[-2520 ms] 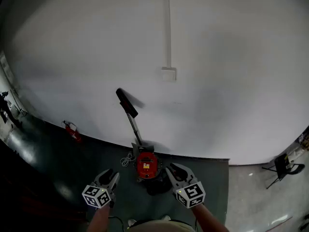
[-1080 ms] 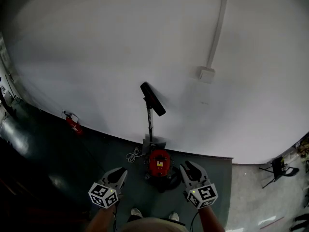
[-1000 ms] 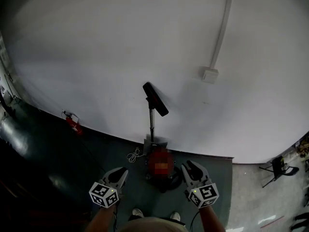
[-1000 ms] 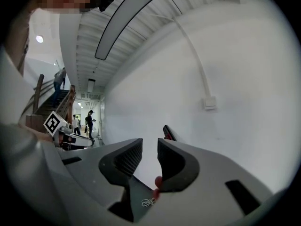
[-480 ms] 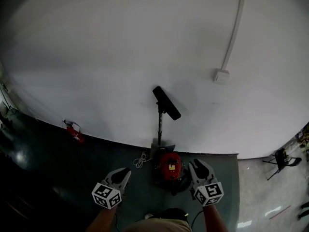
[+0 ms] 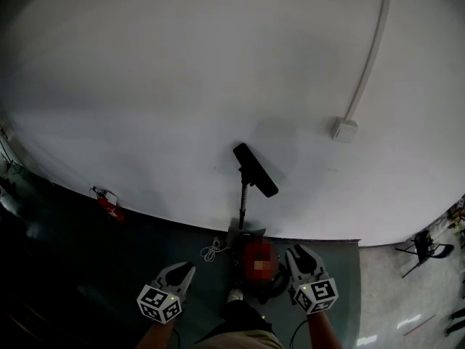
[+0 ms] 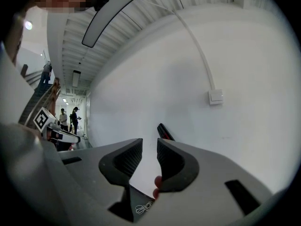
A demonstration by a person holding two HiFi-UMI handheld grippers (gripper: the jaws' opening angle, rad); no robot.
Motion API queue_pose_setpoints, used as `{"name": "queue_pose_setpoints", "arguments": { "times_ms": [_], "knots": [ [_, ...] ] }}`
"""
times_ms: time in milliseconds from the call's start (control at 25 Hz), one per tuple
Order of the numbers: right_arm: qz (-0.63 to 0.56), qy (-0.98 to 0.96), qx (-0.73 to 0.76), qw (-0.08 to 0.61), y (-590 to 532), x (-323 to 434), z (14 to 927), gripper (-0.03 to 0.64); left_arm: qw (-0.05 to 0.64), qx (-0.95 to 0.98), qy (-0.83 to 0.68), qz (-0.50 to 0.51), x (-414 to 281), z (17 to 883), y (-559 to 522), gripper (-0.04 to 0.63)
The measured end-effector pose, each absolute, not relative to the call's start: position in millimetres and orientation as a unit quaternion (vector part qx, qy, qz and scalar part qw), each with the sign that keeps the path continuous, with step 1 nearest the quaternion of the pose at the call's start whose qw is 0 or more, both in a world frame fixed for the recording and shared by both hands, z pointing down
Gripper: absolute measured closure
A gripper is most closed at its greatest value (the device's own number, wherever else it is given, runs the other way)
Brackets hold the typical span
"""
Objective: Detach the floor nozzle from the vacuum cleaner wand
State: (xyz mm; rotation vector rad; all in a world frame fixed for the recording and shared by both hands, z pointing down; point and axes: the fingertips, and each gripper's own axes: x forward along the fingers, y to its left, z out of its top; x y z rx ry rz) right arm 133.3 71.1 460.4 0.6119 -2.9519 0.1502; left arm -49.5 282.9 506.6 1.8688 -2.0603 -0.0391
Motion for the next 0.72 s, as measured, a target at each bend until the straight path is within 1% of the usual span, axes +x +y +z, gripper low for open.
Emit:
{"name": "queue_pose_setpoints", "arguments": {
  "times_ms": [280, 480, 560, 720],
  "knots": [
    [0.05, -0.978, 0.197, 0.05, 16.3, 75.4, 441.3, 0.526, 0.187, 0.643, -0.743, -0.005, -115.4, 494.3, 241.8, 0.552],
    [0.061, -0.969, 0.238, 0.039, -46.6, 58.4, 445.2, 0.526, 0.198, 0.645, -0.738, -0.005, -143.5, 500.0, 188.6, 0.552],
    [0.066, -0.959, 0.274, 0.022, -77.9, 58.3, 441.3, 0.526, 0.201, 0.651, -0.732, 0.0, -147.6, 501.7, 165.8, 0.552],
    [0.08, -0.944, 0.319, -0.035, -137.9, 48.2, 414.9, 0.526, 0.197, 0.668, -0.717, 0.009, -155.0, 505.1, 123.1, 0.552]
  ]
}}
